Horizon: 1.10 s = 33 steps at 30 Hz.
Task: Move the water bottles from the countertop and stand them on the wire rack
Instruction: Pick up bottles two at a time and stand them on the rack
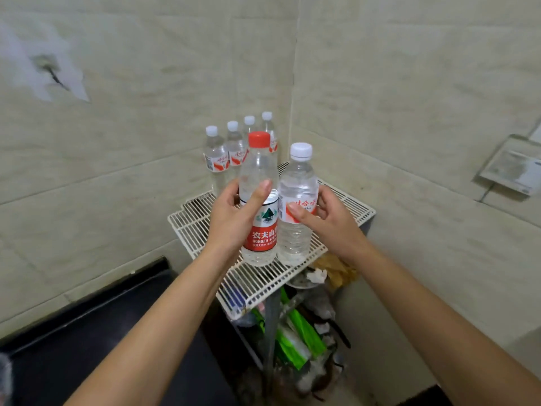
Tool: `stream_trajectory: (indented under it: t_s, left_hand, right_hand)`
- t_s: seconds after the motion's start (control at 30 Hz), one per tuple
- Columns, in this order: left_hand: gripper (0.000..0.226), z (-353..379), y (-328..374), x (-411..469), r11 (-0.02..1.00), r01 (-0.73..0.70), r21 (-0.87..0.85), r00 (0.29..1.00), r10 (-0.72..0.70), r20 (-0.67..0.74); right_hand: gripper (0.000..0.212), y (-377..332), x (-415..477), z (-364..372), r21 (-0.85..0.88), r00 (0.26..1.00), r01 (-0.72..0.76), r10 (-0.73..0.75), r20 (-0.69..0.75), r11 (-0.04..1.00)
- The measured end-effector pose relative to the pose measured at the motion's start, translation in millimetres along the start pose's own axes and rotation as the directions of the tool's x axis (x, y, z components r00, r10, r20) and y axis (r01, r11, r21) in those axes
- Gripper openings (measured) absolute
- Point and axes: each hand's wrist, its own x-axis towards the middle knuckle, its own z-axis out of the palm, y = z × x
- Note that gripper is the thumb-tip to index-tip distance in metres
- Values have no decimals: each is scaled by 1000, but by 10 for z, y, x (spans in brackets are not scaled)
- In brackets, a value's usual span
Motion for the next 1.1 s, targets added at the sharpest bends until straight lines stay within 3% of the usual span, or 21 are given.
stream_trajectory:
  t_s: [0.1,0.3,0.4,0.47,0.53,0.7,0.9,1.0,1.1]
  left_hand:
    - [40,-8,-126,350,998,0,70,1000,1,-16]
    - [49,-11,-451,950,985,35,170,990,-11,-138]
    - [46,-14,-668,1262,977,74,200,966,-21,-257]
    - [58,-28,-789,1458,976,112,188,939,-42,-341]
    - [68,-48,-850,1646,970,136,201,912,-43,-408]
    - [64,-136,-943,2003,948,178,263,870,-27,-493]
    - [48,-120,-1170,2002,907,231,351,851,-14,-524]
    - [65,-187,-1322,1904,886,303,350,870,-107,-481]
    - [87,-214,-1528,1799,808,424,409,847,-192,-496]
  right_hand:
    - [52,151,408,-83,-87,999,29,-25,45,996]
    - [43,563,1395,-137,-128,977,117,-90,195,985]
    - [54,800,1882,-94,-116,952,146,-108,286,982]
    - [62,935,2180,-57,-115,942,141,-97,320,983]
    - [61,1039,2461,-16,-111,931,130,-82,356,985]
    - [54,1138,2937,153,-57,889,117,-79,452,992]
    - [66,1363,3003,369,-109,826,148,-62,561,983]
    - [69,1425,2972,359,-83,826,101,-37,562,991]
    - [105,1587,2894,310,-163,807,34,70,587,986]
